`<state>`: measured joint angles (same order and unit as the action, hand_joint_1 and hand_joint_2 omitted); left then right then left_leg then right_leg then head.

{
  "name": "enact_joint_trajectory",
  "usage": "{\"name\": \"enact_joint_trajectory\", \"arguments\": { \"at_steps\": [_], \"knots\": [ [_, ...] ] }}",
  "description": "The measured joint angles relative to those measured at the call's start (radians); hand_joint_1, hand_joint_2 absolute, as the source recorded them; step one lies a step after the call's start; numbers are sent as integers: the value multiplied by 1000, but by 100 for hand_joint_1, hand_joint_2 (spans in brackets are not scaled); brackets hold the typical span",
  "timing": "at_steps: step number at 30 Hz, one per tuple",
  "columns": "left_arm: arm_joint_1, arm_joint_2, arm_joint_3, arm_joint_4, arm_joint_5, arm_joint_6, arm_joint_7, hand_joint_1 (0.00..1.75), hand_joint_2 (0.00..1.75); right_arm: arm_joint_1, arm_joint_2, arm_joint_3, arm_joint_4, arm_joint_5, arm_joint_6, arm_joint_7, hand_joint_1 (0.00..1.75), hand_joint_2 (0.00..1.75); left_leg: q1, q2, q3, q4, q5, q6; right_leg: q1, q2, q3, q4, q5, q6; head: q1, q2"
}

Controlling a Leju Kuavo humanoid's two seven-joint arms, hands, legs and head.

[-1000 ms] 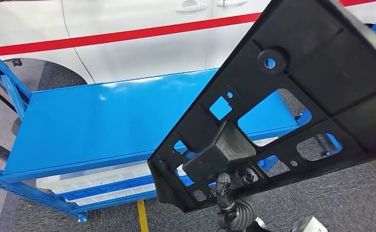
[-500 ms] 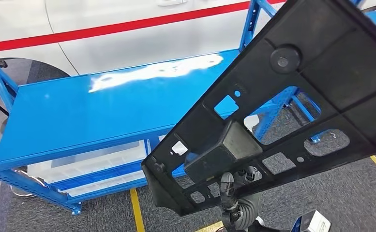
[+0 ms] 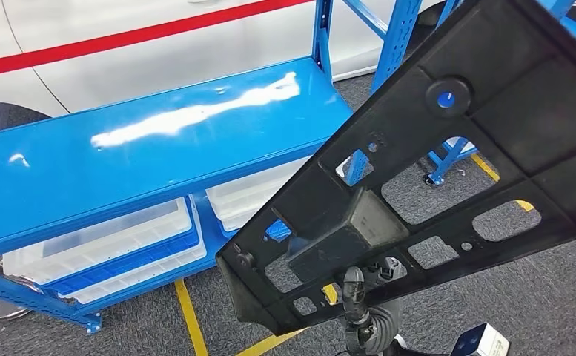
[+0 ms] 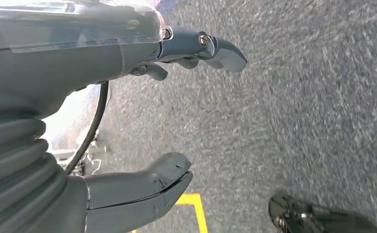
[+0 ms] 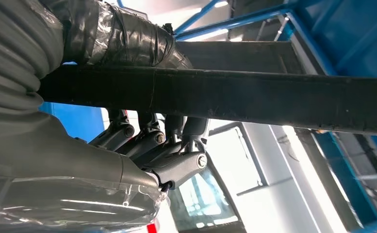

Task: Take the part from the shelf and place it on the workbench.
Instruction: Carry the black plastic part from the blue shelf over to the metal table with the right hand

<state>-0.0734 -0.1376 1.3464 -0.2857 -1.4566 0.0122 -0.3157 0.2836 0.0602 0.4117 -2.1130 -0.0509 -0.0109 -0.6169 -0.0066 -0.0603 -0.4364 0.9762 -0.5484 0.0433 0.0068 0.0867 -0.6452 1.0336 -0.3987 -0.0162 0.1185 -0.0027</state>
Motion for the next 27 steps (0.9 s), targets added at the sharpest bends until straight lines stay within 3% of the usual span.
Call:
{"name": "enact_joint_trajectory", "arguments": {
  "at_steps": [1, 2, 5, 6, 7, 8, 9, 10, 11, 13, 15, 16, 18, 20, 22, 23, 24, 25, 27],
  "knots": [
    [-2, -1, 0, 0, -2, 0, 2, 0, 175, 4, -1, -1, 0, -2, -1, -1, 175, 175, 2, 13, -5, -6, 11, 1, -1, -2, -5, 2, -3, 6, 0, 0],
    [-2, -2, 0, -1, -4, 0, 4, 0, 175, 7, -2, -2, 0, -3, -2, -1, 175, 175, 4, 27, -11, -12, 23, 4, -1, -14, -12, 17, -25, 11, 0, 0],
    [2, -4, 0, -2, -7, -3, 5, 0, 175, 13, -7, -4, 3, -6, -10, 0, 175, 175, 7, 70, -41, -15, 47, 8, -9, -68, -49, 155, -159, 27, 1, 0],
    [3, -4, 0, -2, -7, -4, 5, 0, 175, 14, -9, -4, 4, -8, -13, 0, 175, 175, 7, 84, -53, -13, 53, 6, -14, -76, -60, 214, -182, 33, 1, 0],
    [4, -4, 0, -2, -7, -5, 5, 0, 175, 16, -10, -5, 5, -10, -15, 0, 175, 175, 7, 99, -66, -9, 59, 3, -19, -80, -64, 258, -180, 40, 1, 0],
    [3, -4, 0, -2, -7, -5, 5, 0, 175, 17, -11, -5, 5, -12, -17, 0, 175, 175, 8, 113, -80, -5, 65, 0, -24, -84, -55, 276, -153, 45, 1, 0],
    [1, -4, 0, -2, -7, -5, 5, 0, 175, 18, -12, -5, 6, -14, -19, 0, 175, 175, 9, 127, -93, 2, 70, -4, -29, -90, -29, 261, -116, 50, 1, 0],
    [-1, -4, 0, -2, -7, -6, 5, 0, 175, 19, -13, -5, 6, -16, -19, 1, 175, 175, 10, 139, -103, 11, 73, -8, -33, -104, 14, 211, -90, 54, 1, 0],
    [-2, -3, 0, -2, -6, -7, 5, 0, 175, 19, -13, -5, 6, -16, -20, 1, 175, 175, 10, 149, -112, 19, 74, -13, -31, -128, 67, 139, -89, 55, 1, 0],
    [-3, -3, 0, -2, -6, -8, 5, 0, 175, 19, -14, -6, 6, -17, -20, 1, 175, 175, 7, 166, -118, 33, 77, -24, -24, -164, 143, 20, -126, 42, 1, 0],
    [-5, -4, 0, -3, -6, -10, 3, 0, 175, 23, -15, -6, 6, -18, -22, 1, 175, 175, 7, 185, -117, 36, 83, -37, -18, -159, 152, -14, -143, 19, 1, 0],
    [-6, -4, 0, -3, -6, -11, 3, 0, 175, 27, -15, -6, 6, -18, -25, 0, 175, 175, 10, 183, -118, 39, 82, -45, -18, -150, 145, -16, -137, 9, 1, 0],
    [-3, -7, -1, -3, -6, -14, 2, 0, 175, 33, -16, -8, 6, -21, -31, 1, 175, 175, 16, 140, -135, 79, 43, -56, -18, -130, 133, -20, -123, -10, 1, 0],
    [3, -9, -1, -3, -6, -16, 2, 0, 175, 37, -17, -9, 6, -23, -36, 1, 175, 175, 18, 87, -178, 192, -37, -60, -16, -108, 118, -20, -111, -23, 1, 0],
    [9, -10, 0, -3, -5, -18, 2, 0, 175, 44, -18, -12, 7, -25, -39, 1, 175, 175, 17, 72, -216, 304, -85, -56, -9, -82, 104, -16, -102, -28, 1, 0],
    [10, -10, 0, -3, -5, -19, 2, 0, 175, 48, -19, -13, 8, -26, -41, 1, 175, 175, 17, 69, -216, 319, -80, -52, -6, -68, 98, -14, -99, -28, 1, 0],
    [11, -10, 0, -3, -3, -21, 2, 0, 175, 52, -19, -15, 8, -28, -43, 1, 175, 175, 16, 67, -199, 296, -58, -47, -3, -56, 95, -11, -98, -28, 1, 0],
    [11, -11, 0, -3, -1, -23, 2, 0, 175, 54, -19, -17, 9, -32, -45, 2, 175, 175, 14, 59, -166, 238, -24, -39, 0, -43, 93, -8, -97, -28, 1, 0],
    [11, -12, 0, -3, 3, -25, 2, 0, 175, 57, -20, -19, 10, -37, -51, 6, 175, 175, 11, 17, -96, 107, 25, -22, 1, -20, 91, -4, -94, -25, 1, 0]
  ]
}}
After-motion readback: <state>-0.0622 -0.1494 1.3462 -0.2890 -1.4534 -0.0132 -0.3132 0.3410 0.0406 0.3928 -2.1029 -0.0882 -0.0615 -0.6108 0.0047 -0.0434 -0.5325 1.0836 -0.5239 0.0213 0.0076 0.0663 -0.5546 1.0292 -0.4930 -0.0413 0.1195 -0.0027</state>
